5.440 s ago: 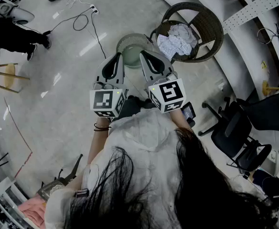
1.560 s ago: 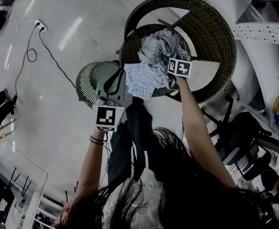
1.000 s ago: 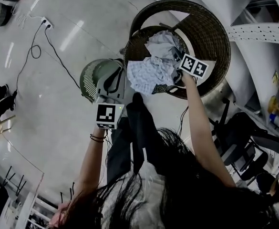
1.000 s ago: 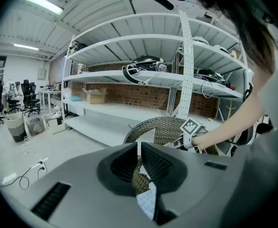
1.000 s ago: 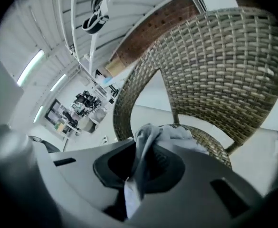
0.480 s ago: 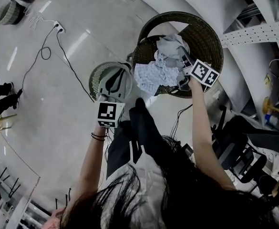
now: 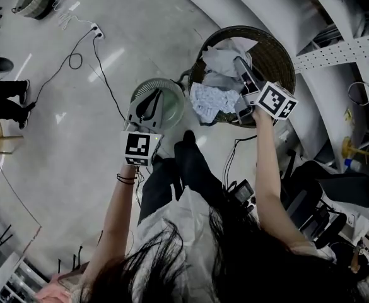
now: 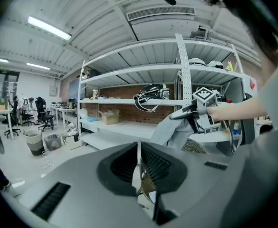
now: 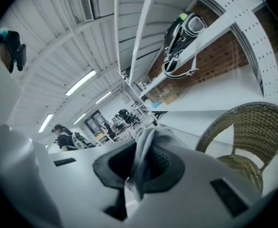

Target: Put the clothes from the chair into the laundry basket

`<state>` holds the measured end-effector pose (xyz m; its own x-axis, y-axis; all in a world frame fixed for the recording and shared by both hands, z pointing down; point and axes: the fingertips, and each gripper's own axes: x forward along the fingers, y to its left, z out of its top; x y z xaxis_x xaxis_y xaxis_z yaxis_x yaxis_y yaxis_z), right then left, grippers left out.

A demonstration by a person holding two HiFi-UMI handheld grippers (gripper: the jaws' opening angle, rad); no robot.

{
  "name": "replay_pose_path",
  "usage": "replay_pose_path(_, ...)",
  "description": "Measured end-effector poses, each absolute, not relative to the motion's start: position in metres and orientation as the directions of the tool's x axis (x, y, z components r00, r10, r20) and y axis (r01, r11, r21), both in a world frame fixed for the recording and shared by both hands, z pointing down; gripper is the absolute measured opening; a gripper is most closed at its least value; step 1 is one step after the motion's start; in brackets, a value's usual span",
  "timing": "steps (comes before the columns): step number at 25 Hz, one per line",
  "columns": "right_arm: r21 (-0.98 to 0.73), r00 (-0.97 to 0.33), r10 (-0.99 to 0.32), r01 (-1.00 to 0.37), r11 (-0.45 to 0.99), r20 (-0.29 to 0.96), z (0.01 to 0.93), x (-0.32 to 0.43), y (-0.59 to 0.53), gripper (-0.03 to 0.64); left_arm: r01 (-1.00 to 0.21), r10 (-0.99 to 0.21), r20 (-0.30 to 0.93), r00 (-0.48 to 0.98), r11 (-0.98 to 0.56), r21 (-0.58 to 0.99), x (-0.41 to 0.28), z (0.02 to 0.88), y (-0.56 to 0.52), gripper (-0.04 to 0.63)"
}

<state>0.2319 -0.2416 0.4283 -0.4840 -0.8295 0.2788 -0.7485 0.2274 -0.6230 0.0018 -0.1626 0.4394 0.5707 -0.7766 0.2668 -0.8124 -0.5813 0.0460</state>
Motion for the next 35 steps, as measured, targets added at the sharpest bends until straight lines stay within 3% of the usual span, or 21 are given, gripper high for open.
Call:
replay_pose_path(16, -0.631, -0.673, -0.693, -0.661, 0.406, 0.258, 0.396, 0.046, -0.153, 0.043, -0.924, -0.885, 0.269, 0.380, -0.377, 0.065, -0.142, 0.427, -0.066, 0.020)
replay_pose_path(25, -0.663, -0.715, -0.615, -0.642, 0.385, 0.334, 0.465, -0.023, -0.117, 0.043, -0.939, -0.881, 0.333, 0.337, -0.339, 0.052, -0.187, 0.465, -0.034, 0.020)
replay_pose_path(35, -0.615, -0.696, -0.508, -0.706, 0.352, 0.508, 0.592, -0.052, -0.111, 0.043, -0.941, -0.862, 0.386, 0.329, -0.332, 0.061, -0.191, 0.516, -0.035, 0.020)
